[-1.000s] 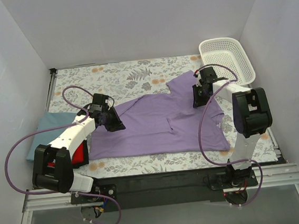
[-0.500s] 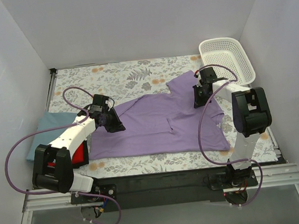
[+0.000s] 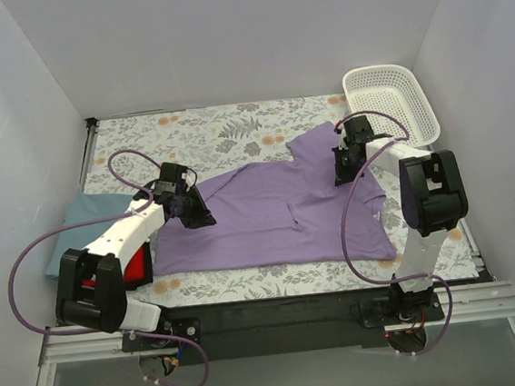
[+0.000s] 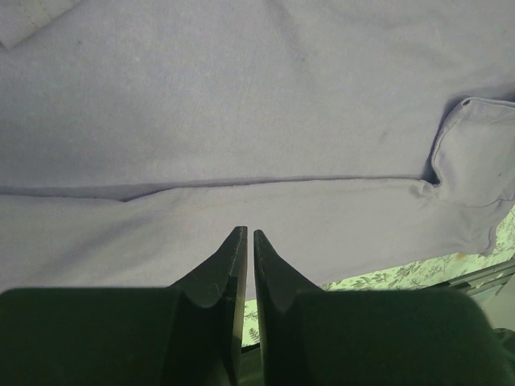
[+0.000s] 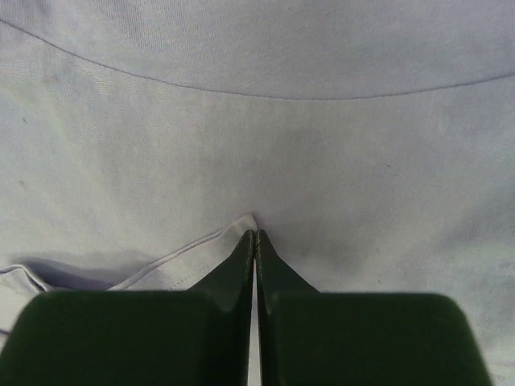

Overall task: Fold and stack the t-shirts
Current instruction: Fold the tshirt

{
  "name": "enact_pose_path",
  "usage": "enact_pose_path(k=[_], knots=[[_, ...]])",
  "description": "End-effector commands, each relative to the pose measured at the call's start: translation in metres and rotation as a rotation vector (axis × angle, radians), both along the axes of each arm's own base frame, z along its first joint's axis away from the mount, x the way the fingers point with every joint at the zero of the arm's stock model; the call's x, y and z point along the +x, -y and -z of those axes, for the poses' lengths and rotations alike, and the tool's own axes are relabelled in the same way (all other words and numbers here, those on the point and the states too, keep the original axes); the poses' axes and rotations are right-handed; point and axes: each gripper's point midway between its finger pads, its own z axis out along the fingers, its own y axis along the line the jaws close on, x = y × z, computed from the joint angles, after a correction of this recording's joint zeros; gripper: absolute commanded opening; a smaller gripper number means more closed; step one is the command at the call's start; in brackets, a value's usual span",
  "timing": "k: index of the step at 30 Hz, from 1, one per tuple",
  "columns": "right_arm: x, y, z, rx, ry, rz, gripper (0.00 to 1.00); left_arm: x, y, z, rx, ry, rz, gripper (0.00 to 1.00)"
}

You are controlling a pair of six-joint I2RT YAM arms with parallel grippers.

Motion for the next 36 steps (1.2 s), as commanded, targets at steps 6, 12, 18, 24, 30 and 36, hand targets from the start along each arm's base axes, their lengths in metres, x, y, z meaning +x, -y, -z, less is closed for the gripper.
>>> enact_pose_path(k=[6, 12, 18, 24, 30, 36], knots=[[0.012, 0.003, -0.028, -0.006, 0.123, 0.033, 0.01, 0.002, 0.004, -0.009, -0.018, 0.038, 0.01, 0.07], [0.011, 0.009, -0.034, -0.022, 0.158, 0.068, 0.01, 0.002, 0.003, -0.008, -0.014, 0.036, 0.01, 0.06], [0.01, 0.01, -0.033, -0.024, 0.165, 0.081, 0.01, 0.001, 0.001, -0.006, -0.007, 0.034, 0.008, 0.06], [0.009, 0.012, -0.03, -0.025, 0.158, 0.098, 0.01, 0.002, 0.0, -0.006, 0.0, 0.035, -0.001, 0.07], [0.012, 0.012, -0.033, -0.017, 0.166, 0.106, 0.01, 0.007, -0.003, -0.007, 0.014, 0.04, -0.034, 0.07], [0.009, 0.015, -0.032, -0.015, 0.162, 0.121, 0.01, 0.012, -0.01, -0.004, 0.052, 0.037, -0.087, 0.08]])
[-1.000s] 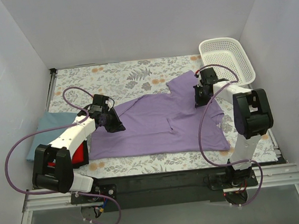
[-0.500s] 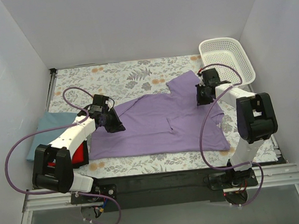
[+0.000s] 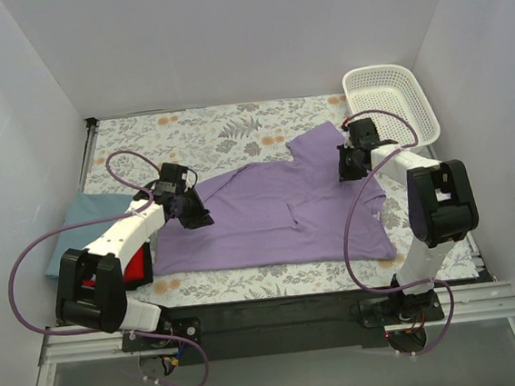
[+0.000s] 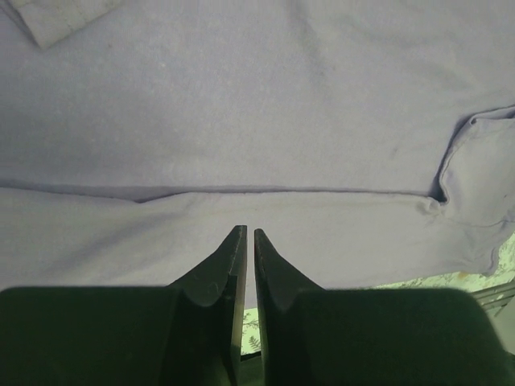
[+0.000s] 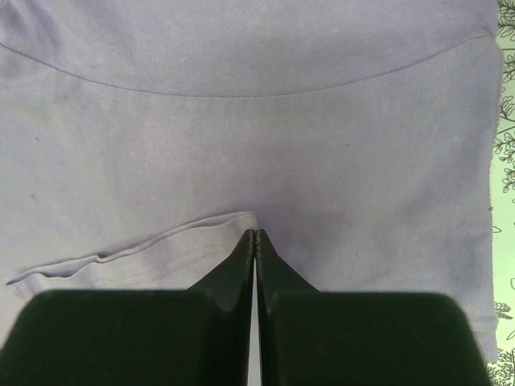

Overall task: Fold and stack the t-shirts
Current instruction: Fold the tshirt

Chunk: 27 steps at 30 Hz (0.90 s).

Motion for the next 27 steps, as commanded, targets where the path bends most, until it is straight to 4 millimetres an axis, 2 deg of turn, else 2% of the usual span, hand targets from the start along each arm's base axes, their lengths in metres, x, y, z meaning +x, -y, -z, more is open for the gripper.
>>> enact_pose_path(k=[1, 9, 10, 12, 14, 16, 17, 23, 27], knots=[[0.008, 0.008, -0.014, -0.017, 0.063, 0.04, 0.01, 0.01, -0.005, -0.007, 0.028, 0.041, -0.043, 0.08], [0.008, 0.011, -0.014, -0.006, 0.072, 0.044, 0.02, 0.014, -0.012, 0.0, 0.07, 0.026, -0.088, 0.08], [0.008, 0.007, -0.015, 0.017, 0.07, 0.03, 0.05, 0.016, -0.015, 0.0, 0.084, 0.026, -0.105, 0.09], [0.009, 0.006, -0.019, 0.025, 0.079, 0.031, 0.18, 0.017, -0.019, 0.002, 0.105, 0.017, -0.138, 0.11], [0.013, 0.002, -0.027, 0.046, 0.095, 0.024, 0.32, 0.02, -0.03, 0.006, 0.152, 0.007, -0.207, 0.17], [0.016, -0.003, -0.039, 0.078, 0.119, 0.022, 0.39, 0.027, -0.042, 0.007, 0.209, 0.005, -0.277, 0.2], [0.02, -0.006, -0.048, 0.091, 0.14, 0.019, 0.45, 0.03, -0.045, 0.007, 0.222, 0.001, -0.322, 0.25], [0.033, -0.028, -0.095, 0.216, 0.219, -0.007, 0.48, 0.058, -0.07, 0.016, 0.357, -0.034, -0.494, 0.29], [0.033, -0.035, -0.106, 0.246, 0.234, -0.027, 0.49, 0.076, -0.078, 0.021, 0.416, -0.056, -0.565, 0.29]])
